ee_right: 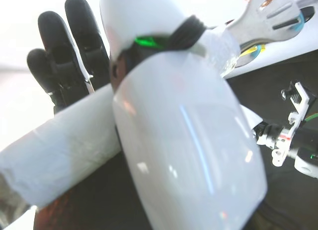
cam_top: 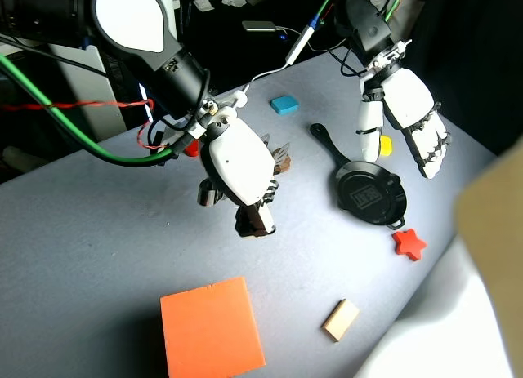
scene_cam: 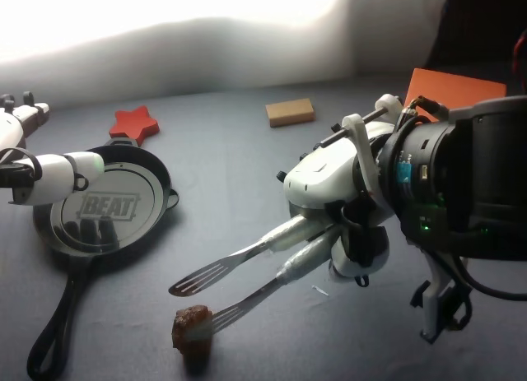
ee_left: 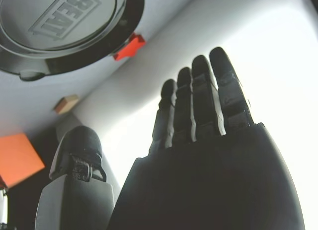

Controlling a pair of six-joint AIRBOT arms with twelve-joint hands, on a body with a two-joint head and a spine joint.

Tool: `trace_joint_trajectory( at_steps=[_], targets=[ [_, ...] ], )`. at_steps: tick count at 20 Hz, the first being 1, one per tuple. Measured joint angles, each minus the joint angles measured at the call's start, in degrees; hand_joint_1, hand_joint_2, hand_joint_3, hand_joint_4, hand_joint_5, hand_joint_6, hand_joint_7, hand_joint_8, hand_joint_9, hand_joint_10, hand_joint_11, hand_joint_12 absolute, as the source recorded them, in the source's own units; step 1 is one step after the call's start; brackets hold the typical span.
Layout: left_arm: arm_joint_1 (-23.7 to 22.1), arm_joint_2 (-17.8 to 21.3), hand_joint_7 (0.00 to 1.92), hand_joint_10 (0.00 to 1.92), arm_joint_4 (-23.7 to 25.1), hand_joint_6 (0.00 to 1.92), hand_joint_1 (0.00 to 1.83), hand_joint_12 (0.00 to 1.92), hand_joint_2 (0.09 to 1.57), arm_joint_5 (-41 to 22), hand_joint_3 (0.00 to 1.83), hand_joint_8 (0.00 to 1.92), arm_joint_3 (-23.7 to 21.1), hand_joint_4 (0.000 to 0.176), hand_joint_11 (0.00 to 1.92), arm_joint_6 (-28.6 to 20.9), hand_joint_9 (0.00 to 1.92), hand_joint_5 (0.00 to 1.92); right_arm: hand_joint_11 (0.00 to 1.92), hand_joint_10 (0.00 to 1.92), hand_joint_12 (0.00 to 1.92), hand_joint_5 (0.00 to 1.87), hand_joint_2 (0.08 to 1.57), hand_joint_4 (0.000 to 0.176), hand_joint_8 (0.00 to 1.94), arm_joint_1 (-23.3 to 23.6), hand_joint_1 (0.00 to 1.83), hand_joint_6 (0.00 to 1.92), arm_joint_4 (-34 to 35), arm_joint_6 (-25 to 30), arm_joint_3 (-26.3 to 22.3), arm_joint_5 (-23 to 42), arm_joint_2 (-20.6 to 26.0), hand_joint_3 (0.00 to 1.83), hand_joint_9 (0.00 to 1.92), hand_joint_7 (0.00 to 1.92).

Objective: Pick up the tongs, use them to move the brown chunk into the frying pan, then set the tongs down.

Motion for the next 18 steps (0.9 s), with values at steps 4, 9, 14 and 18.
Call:
trace_joint_trajectory(
  at_steps=[4, 9, 14, 18],
  targets=[
    [0.1, 0.0, 0.12, 0.00, 0.0, 0.00, 0.00, 0.48, 1.24, 0.0, 0.00, 0.00, 0.0, 0.007, 0.00, 0.0, 0.14, 0.07, 0.31, 0.01, 1.35, 0.76, 1.23, 0.000, 0.00, -0.4, 1.08, 1.31, -1.6, 1.7, -0.1, -1.0, -0.6, 0.00, 0.91, 0.96],
    [0.4, 0.0, 0.12, 0.00, 0.0, 0.00, 0.00, 0.49, 1.24, 0.2, 0.00, 0.00, 0.0, 0.001, 0.00, 0.0, 0.14, 0.07, 0.31, 0.01, 1.33, 0.75, 1.24, 0.000, 0.00, -1.4, 1.08, 1.31, -2.1, 3.0, -0.1, -1.5, -1.3, 0.00, 0.91, 0.96],
    [0.4, 0.0, 0.15, 0.01, 0.0, 0.01, 0.00, 0.57, 1.24, 0.2, 0.00, 0.00, -0.1, 0.009, 0.00, 0.0, 0.16, 0.09, 0.28, 0.00, 1.34, 0.73, 1.25, 0.000, 0.00, -2.2, 1.08, 1.34, -3.9, 4.7, -0.1, -2.1, -2.1, 0.00, 0.88, 0.94],
    [0.4, 0.0, 0.14, 0.00, 0.0, 0.00, 0.00, 0.57, 1.23, 0.3, 0.00, 0.00, -0.4, 0.008, 0.00, 0.0, 0.16, 0.09, 0.30, 0.00, 1.34, 0.74, 1.24, 0.000, 0.00, -2.5, 1.08, 1.33, -4.9, 5.0, 0.0, -1.9, -3.4, 0.00, 0.89, 0.91]
  ],
)
